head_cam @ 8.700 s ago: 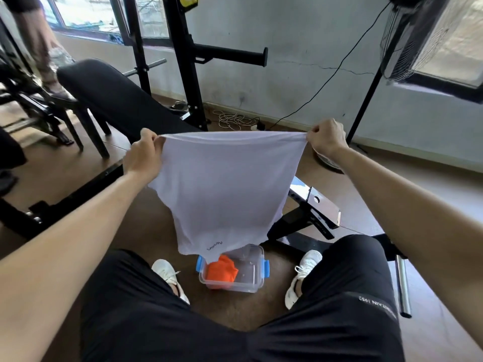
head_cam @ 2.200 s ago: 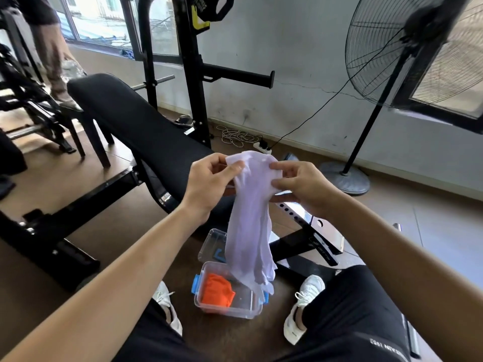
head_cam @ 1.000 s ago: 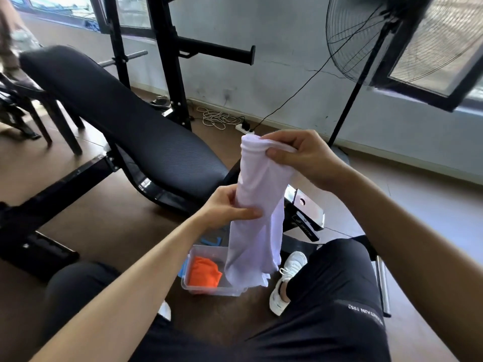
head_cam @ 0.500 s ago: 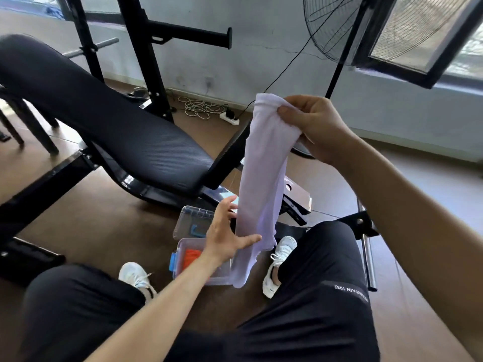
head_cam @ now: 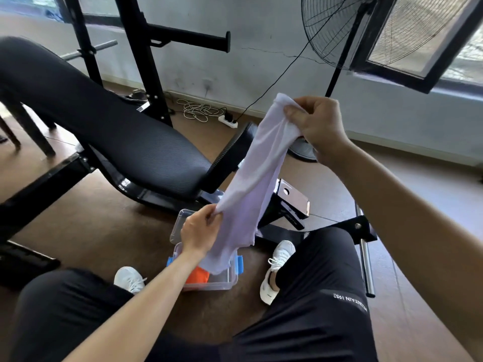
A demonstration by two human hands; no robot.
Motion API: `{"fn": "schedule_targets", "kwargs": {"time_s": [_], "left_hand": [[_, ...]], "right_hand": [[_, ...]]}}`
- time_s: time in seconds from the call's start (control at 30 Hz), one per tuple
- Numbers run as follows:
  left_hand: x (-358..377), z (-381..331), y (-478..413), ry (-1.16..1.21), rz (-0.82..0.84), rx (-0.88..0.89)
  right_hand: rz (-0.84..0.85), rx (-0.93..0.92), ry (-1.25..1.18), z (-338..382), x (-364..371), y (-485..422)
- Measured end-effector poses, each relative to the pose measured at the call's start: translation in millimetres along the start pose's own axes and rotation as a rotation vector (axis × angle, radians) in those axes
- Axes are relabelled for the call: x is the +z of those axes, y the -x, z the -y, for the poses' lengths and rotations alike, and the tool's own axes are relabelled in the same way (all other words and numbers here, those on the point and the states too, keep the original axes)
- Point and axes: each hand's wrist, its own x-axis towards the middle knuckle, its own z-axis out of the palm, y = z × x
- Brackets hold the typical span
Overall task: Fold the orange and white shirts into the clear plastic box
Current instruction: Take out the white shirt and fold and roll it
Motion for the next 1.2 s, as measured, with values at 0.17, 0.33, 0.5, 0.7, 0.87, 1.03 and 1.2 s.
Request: {"fn": "schedule_targets", "kwargs": {"time_s": [0.17,0.33,0.5,0.7,0.87,1.03,1.2], "left_hand": [[-16.5,-67.6,-2.5,0.312,-0.076,0.373],[-32.1,-129.2,-11.3,0.366,-0.227,0.585],[-37.2,-126.1,-23.7,0.369,-0.264,0.491],[-60.9,-118.1,-36.8,0.601,-0.017,0.231],[-80.0,-120.5,-57.2,0.753,-0.003,-0.11],[-94.4,-137.4,-67.9,0.799,0.036,-0.22],[-94.6,-154.4,-68.6,0.739,0.136,-0.211]], "right_hand": [[0.112,0.075,-0.085,2.8,24.7,13.2],[0.178,0.122,-0.152,-0.4,45.6,24.5],[0.239,0.201,-0.267,-8.0,56.9,31.3],[0.286,0.257,-0.319,-18.0,55.1,34.6],[0.243,0.257,-0.231,-31.7,51.8,37.2],[0.233,0.188,-0.039,-44.2,54.7,40.2],[0.382,0.116,-0.022,-40.4,65.6,46.3]]}}
